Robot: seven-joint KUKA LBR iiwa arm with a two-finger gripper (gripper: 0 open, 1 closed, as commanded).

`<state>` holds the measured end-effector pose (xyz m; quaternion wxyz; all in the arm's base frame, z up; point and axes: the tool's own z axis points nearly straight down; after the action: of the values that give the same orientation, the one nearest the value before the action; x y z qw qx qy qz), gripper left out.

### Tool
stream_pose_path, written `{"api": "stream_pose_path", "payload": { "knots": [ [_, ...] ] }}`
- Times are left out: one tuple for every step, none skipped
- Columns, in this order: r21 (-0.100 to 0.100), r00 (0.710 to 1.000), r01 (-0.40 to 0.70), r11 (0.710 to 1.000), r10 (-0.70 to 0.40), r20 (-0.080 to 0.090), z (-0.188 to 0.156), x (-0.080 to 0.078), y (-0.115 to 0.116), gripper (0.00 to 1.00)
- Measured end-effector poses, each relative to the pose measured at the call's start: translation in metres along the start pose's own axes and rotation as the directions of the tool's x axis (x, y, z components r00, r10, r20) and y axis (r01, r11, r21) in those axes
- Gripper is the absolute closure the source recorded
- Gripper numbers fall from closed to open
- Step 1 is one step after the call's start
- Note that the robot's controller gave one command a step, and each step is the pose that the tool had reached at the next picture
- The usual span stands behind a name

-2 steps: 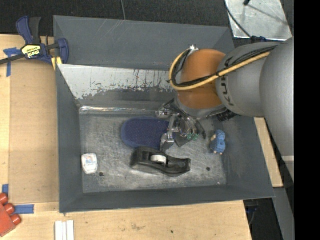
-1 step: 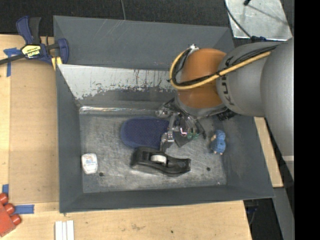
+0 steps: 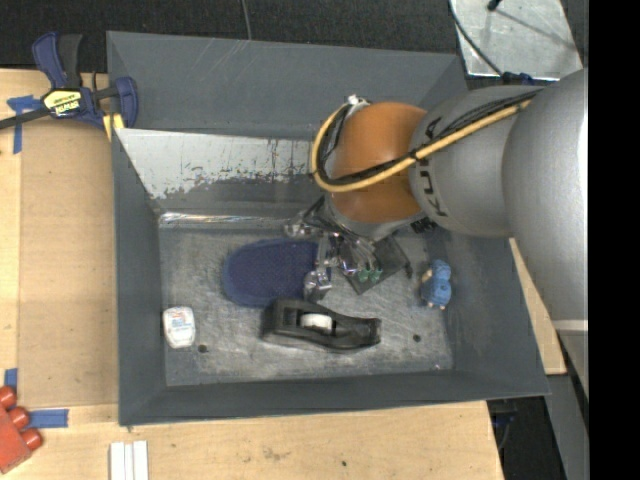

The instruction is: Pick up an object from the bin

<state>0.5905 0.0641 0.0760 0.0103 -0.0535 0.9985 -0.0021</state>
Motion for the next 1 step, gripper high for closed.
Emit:
{"api": "stream_pose_path", "payload": {
  "knots": [
    [-0.004, 0.999, 0.032, 0.999, -0.032, -0.001, 0.0006, -0.0089, 0.0535, 0.00]
  ]
}}
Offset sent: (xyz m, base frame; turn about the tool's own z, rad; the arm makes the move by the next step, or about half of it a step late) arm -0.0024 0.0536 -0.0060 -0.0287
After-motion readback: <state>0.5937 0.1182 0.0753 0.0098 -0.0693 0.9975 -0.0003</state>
